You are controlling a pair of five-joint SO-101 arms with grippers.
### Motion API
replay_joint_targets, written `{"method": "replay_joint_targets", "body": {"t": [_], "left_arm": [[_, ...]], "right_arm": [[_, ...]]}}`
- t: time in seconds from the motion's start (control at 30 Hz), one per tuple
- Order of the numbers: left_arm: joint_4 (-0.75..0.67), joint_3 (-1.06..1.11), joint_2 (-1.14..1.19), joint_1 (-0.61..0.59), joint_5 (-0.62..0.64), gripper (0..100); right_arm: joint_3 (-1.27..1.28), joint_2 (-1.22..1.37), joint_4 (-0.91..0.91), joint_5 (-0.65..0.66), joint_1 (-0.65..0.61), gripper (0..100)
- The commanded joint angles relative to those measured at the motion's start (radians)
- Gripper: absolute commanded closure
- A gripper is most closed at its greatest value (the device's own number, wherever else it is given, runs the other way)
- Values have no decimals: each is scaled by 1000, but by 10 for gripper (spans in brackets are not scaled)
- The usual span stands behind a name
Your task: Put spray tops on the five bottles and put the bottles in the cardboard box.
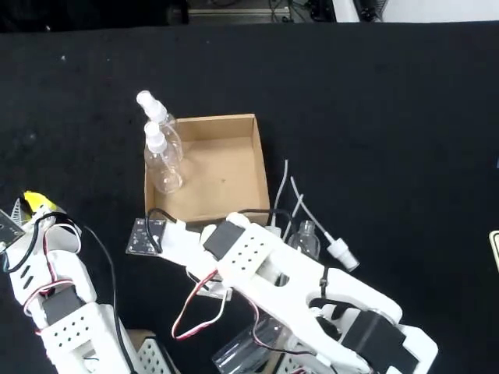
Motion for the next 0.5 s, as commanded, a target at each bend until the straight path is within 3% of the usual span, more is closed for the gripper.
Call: {"method": "replay_joint_targets", "body": {"t": [0.0, 0.33, 0.47], "left_arm": [[-12, 16, -2, -7, 8, 970], [-12, 16, -2, -7, 8, 970], [-12, 16, -2, -7, 8, 970]], "right_arm": [[-67, -4, 2, -2, -12, 627], [-33, -4, -11, 0, -14, 629], [10, -10, -9, 0, -29, 706]]}}
